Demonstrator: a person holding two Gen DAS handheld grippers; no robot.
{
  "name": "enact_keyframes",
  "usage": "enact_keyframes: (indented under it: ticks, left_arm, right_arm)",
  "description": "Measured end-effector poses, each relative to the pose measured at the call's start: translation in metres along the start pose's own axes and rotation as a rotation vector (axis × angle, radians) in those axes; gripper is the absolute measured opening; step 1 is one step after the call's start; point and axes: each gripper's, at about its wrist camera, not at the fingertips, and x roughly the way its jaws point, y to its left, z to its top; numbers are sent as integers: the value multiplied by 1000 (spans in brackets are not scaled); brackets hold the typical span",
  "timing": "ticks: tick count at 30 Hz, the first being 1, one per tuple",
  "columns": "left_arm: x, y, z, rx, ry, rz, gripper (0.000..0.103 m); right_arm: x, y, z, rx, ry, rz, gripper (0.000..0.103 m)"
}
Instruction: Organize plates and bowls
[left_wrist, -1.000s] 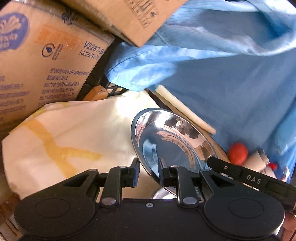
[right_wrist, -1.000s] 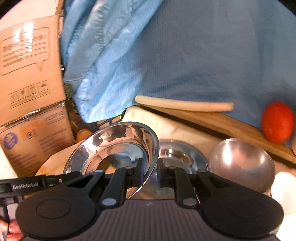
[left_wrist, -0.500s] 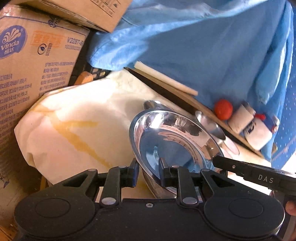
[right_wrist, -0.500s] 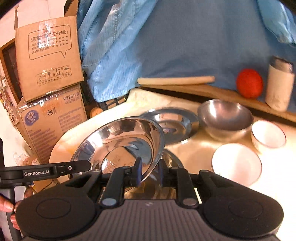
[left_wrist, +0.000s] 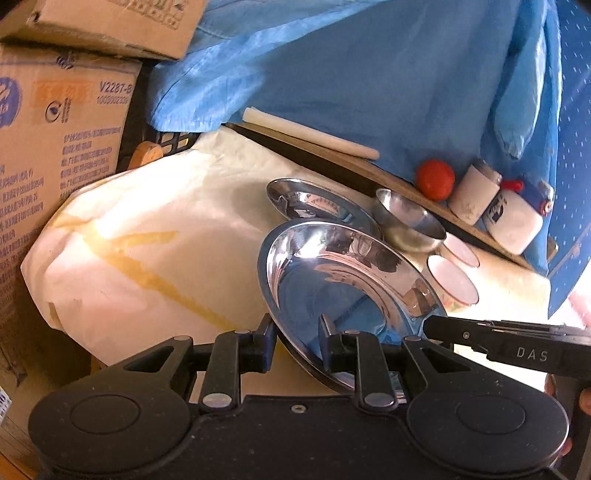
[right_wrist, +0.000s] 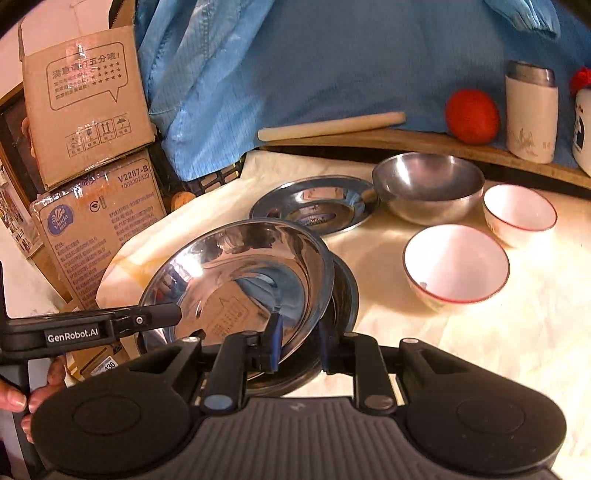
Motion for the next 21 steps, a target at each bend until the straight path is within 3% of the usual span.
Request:
enact_keyframes:
  ticks: [21]
  left_arm:
    - [11, -21, 1, 199, 35, 43, 43]
  right_arm:
    - [-5, 1, -1, -2, 7, -9, 26]
